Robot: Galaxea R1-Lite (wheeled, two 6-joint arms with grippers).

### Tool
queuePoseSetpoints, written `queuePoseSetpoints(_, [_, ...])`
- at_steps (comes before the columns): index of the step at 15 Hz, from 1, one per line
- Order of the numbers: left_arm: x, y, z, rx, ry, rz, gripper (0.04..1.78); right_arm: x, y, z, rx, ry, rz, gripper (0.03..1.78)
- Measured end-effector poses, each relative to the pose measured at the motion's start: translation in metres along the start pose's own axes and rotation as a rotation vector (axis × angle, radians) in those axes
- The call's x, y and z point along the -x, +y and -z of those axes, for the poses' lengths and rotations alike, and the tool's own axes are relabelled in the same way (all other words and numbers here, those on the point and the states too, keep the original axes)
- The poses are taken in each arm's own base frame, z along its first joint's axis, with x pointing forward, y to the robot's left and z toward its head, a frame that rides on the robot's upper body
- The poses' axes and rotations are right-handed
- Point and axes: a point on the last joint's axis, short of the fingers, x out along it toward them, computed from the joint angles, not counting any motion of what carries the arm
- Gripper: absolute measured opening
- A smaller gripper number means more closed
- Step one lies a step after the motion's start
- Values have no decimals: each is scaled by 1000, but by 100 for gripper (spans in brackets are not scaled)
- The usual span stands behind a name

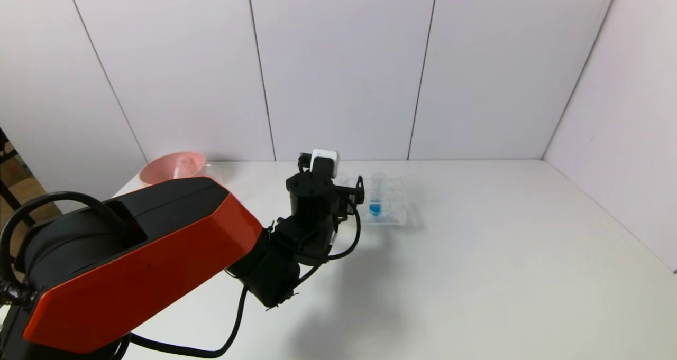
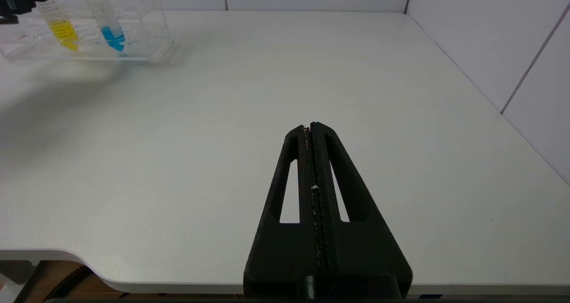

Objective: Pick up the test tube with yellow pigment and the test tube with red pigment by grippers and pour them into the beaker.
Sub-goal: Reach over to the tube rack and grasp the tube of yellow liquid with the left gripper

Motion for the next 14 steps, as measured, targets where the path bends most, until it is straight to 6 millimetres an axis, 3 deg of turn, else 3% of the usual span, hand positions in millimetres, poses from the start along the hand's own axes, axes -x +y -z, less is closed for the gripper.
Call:
queuePoseSetpoints(5, [-7,2,4,-4,6,1,177,0,0,0,0,0,0,11])
queuePoseSetpoints(7, [-8,2,6,-15,17,0,169,0,0,0,0,0,0,11])
queuePoseSetpoints(10, [-8,2,7,-20,22,-1,137,0,0,0,0,0,0,11])
queuePoseSetpoints(14, [-8,2,7,-20,23,6,67,0,0,0,0,0,0,11])
